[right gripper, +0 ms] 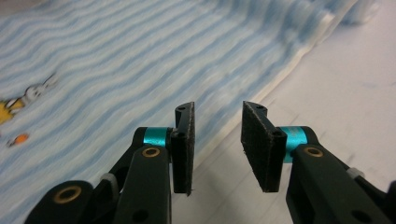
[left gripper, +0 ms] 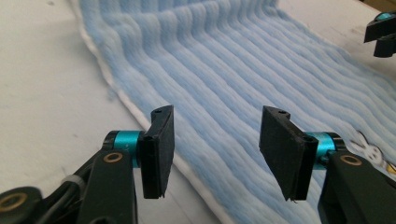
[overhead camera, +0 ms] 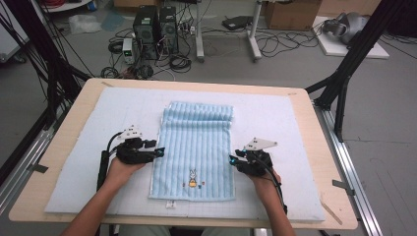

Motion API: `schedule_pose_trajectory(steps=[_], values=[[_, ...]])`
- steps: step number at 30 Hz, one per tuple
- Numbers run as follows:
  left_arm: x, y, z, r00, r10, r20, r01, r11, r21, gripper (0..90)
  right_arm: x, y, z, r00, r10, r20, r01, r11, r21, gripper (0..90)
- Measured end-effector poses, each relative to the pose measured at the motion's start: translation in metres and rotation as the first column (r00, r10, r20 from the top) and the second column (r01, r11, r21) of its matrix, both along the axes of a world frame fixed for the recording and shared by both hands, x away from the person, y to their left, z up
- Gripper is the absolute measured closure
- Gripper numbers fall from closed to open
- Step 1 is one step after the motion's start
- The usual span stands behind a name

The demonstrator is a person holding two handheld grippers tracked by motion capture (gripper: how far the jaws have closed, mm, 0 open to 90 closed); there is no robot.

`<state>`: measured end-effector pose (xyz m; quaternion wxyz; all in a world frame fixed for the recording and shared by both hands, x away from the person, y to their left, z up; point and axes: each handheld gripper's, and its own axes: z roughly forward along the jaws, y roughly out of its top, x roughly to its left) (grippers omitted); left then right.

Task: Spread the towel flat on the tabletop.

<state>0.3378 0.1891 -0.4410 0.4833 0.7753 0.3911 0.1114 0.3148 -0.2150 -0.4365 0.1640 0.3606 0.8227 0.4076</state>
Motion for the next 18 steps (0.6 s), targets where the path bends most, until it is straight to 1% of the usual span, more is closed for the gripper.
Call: schedule_pose_trajectory(steps=[2,6,7,8,9,10,11,12,13,14,15,16,18], values=[[-0.007,-0.001,-0.002,0.9999,-0.014,-0.011,0.014,0.9999,0.009,48.9,-0.005,0.003,-0.003,0.9998,0.016,-0.013,-0.016,1.000,-0.002,64.1],[-0.020,-0.007,-0.007,0.9987,-0.042,-0.029,0.043,0.9977,0.052,50.1,-0.013,0.013,-0.004,0.9990,0.041,-0.017,-0.041,0.999,-0.007,61.2],[-0.022,-0.009,-0.009,0.9985,-0.045,-0.031,0.047,0.9967,0.065,50.1,-0.014,0.016,-0.005,0.9987,0.050,-0.014,-0.050,0.999,-0.016,61.2],[-0.024,-0.011,-0.010,0.9980,-0.054,-0.033,0.057,0.9948,0.085,50.1,-0.015,0.020,-0.006,0.9984,0.052,-0.023,-0.052,0.998,-0.032,61.6],[-0.026,-0.013,-0.010,0.9985,-0.052,-0.019,0.054,0.9936,0.099,49.7,-0.014,0.023,-0.007,0.9978,0.058,-0.030,-0.060,0.997,-0.052,62.7],[-0.027,-0.014,-0.010,0.9983,-0.056,-0.013,0.058,0.9910,0.120,50.7,-0.014,0.025,-0.009,0.9972,0.060,-0.045,-0.063,0.996,-0.066,66.1],[-0.029,-0.015,-0.010,0.9988,-0.049,-0.003,0.049,0.9897,0.135,52.1,-0.014,0.027,-0.010,0.9975,0.051,-0.049,-0.054,0.996,-0.066,69.2],[-0.030,-0.016,-0.010,0.9990,-0.044,0.006,0.042,0.9888,0.143,56.7,-0.013,0.027,-0.009,0.9967,0.051,-0.063,-0.054,0.997,-0.055,72.9],[-0.031,-0.016,-0.010,0.9979,-0.065,0.005,0.063,0.9864,0.152,67.5,-0.013,0.027,-0.009,0.9964,0.042,-0.074,-0.046,0.998,-0.052,76.7],[-0.033,-0.017,-0.010,0.9976,-0.070,0.007,0.068,0.9850,0.159,73.0,-0.013,0.027,-0.008,0.9955,0.045,-0.083,-0.049,0.998,-0.049,81.0],[-0.034,-0.017,-0.009,0.9974,-0.073,-0.001,0.072,0.9856,0.153,80.2,-0.013,0.026,-0.009,0.9947,0.053,-0.088,-0.057,0.997,-0.043,83.5],[-0.035,-0.016,-0.009,0.9971,-0.077,-0.002,0.076,0.9855,0.152,83.0,-0.014,0.026,-0.008,0.9936,0.057,-0.098,-0.061,0.997,-0.039,84.6],[-0.039,-0.016,-0.009,0.9967,-0.081,-0.009,0.082,0.9859,0.146,84.8,-0.016,0.025,-0.008,0.9921,0.073,-0.101,-0.078,0.996,-0.038,85.2]])
